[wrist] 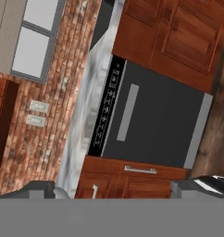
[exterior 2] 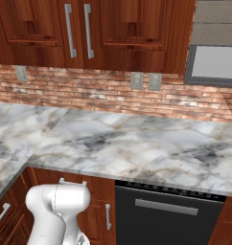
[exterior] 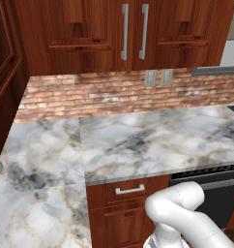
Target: Open the dishwasher door and pull out the top rack.
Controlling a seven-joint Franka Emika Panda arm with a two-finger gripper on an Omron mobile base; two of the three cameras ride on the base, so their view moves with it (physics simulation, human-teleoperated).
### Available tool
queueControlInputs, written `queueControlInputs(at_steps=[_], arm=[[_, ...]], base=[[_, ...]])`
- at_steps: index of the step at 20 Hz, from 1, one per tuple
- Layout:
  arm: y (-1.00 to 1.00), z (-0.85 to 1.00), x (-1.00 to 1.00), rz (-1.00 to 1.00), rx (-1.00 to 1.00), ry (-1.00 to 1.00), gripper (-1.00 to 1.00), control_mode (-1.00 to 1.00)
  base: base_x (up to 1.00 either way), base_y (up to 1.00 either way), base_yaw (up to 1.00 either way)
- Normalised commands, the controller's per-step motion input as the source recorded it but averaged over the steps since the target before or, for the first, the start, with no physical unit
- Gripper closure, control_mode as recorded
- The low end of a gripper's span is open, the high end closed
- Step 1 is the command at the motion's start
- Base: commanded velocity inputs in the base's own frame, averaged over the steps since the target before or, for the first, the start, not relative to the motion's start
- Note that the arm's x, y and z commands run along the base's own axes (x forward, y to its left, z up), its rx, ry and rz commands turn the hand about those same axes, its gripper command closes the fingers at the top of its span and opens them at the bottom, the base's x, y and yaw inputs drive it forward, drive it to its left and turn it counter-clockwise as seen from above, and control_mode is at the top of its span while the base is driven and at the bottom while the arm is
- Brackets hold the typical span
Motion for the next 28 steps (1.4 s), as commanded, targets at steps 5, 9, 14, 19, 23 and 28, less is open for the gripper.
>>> queueControlInputs(at_steps=[5, 9, 14, 19, 23, 28], arm=[[-0.1, -0.12, -0.1, 0.07, 0.04, 0.0, -1.0, -1.0], [-0.06, -0.17, -0.04, 0.04, 0.07, -0.04, -1.0, -1.0], [-0.04, -0.15, 0.0, 0.05, 0.07, -0.01, -1.0, -1.0], [-0.05, -0.11, 0.0, 0.08, 0.05, 0.04, -1.0, -1.0], [-0.07, -0.09, 0.0, 0.09, 0.04, 0.05, -1.0, -1.0], [-0.08, -0.09, 0.0, 0.1, 0.04, 0.02, -1.0, -1.0]], base=[[0.0, 0.0, 0.0], [0.0, 0.0, 0.0], [0.0, 0.0, 0.0], [0.0, 0.0, 0.0], [0.0, 0.0, 0.0], [0.0, 0.0, 0.0]])
